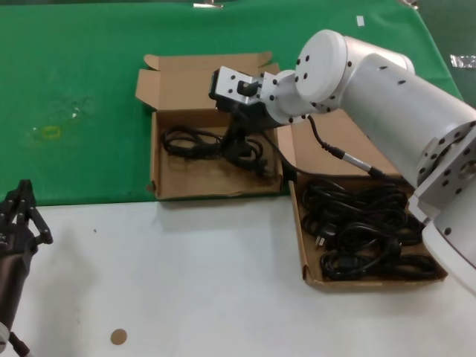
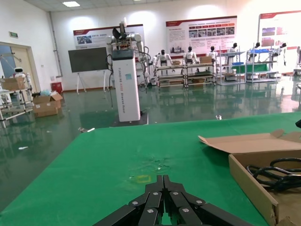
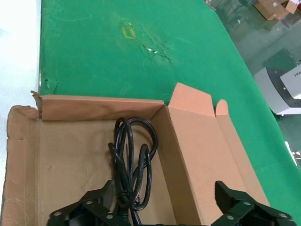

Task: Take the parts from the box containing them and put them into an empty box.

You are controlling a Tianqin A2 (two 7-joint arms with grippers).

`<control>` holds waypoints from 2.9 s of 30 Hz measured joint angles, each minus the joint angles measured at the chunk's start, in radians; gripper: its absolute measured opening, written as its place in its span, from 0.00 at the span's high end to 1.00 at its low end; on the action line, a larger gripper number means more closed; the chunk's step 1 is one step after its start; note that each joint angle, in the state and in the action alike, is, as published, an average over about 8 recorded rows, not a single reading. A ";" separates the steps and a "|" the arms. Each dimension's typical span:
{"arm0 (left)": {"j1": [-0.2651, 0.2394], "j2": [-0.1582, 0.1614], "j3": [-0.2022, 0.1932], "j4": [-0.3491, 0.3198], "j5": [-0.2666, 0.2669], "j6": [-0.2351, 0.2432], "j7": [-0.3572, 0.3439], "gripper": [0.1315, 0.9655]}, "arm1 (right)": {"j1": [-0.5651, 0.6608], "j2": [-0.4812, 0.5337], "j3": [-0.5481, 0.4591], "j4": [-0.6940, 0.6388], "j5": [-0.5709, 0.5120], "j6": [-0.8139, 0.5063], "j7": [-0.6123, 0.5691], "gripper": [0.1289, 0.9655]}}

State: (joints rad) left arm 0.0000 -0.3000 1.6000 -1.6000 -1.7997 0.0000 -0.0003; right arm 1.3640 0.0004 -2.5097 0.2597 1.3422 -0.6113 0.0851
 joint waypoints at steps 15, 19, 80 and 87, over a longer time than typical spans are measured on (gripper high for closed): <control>0.000 0.000 0.000 0.000 0.000 0.000 0.000 0.87 | -0.149 0.033 0.100 0.146 0.049 0.067 -0.009 0.10; 0.000 0.000 0.000 0.000 0.000 0.000 0.000 0.80 | -0.220 0.048 0.148 0.216 0.073 0.098 -0.013 0.05; 0.000 0.000 0.000 0.000 0.000 0.000 0.000 0.00 | -1.303 0.286 0.869 1.280 0.437 0.584 -0.081 0.00; 0.000 0.000 0.000 0.000 0.000 0.000 0.000 0.00 | -1.318 0.289 0.879 1.295 0.442 0.591 -0.082 0.00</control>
State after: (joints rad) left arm 0.0000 -0.3000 1.6000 -1.6000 -1.8000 0.0000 -0.0001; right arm 0.0460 0.2899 -1.6306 1.5548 1.7846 -0.0206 0.0028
